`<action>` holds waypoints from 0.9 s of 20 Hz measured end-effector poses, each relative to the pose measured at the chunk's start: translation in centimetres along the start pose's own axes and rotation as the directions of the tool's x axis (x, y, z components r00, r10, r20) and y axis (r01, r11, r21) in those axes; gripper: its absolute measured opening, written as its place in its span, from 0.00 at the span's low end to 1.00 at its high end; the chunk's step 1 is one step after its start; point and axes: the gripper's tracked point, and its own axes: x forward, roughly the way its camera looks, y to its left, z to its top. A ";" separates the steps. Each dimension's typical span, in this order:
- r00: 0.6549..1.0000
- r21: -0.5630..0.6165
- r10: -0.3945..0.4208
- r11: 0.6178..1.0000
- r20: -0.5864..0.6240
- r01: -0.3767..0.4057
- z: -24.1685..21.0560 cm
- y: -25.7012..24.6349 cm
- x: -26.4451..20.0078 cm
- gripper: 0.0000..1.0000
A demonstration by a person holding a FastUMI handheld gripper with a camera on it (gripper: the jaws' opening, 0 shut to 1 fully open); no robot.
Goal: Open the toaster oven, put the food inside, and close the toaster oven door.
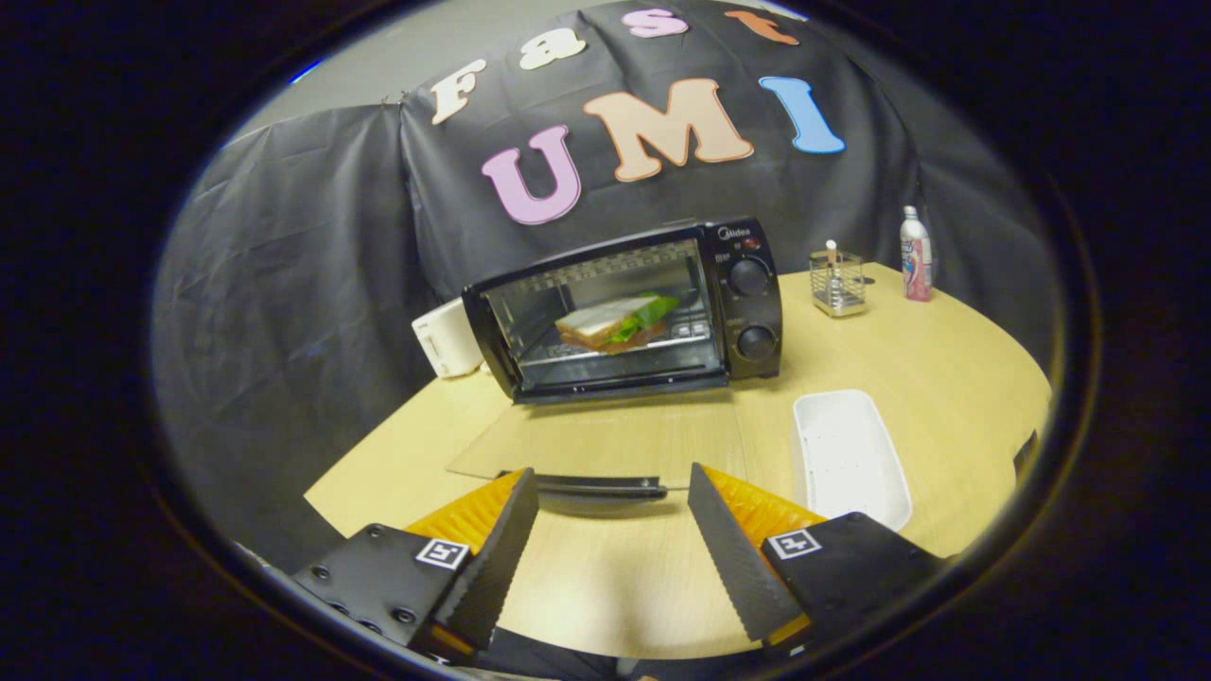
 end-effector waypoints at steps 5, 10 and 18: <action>0.996 0.002 -0.029 1.000 -0.080 0.029 -3.3 -0.9 2.4 0.99; 0.991 0.006 -0.054 0.998 -0.121 0.055 -4.4 -1.5 4.3 0.98; 0.994 0.007 -0.068 0.998 -0.086 0.069 -2.6 -0.6 4.1 0.98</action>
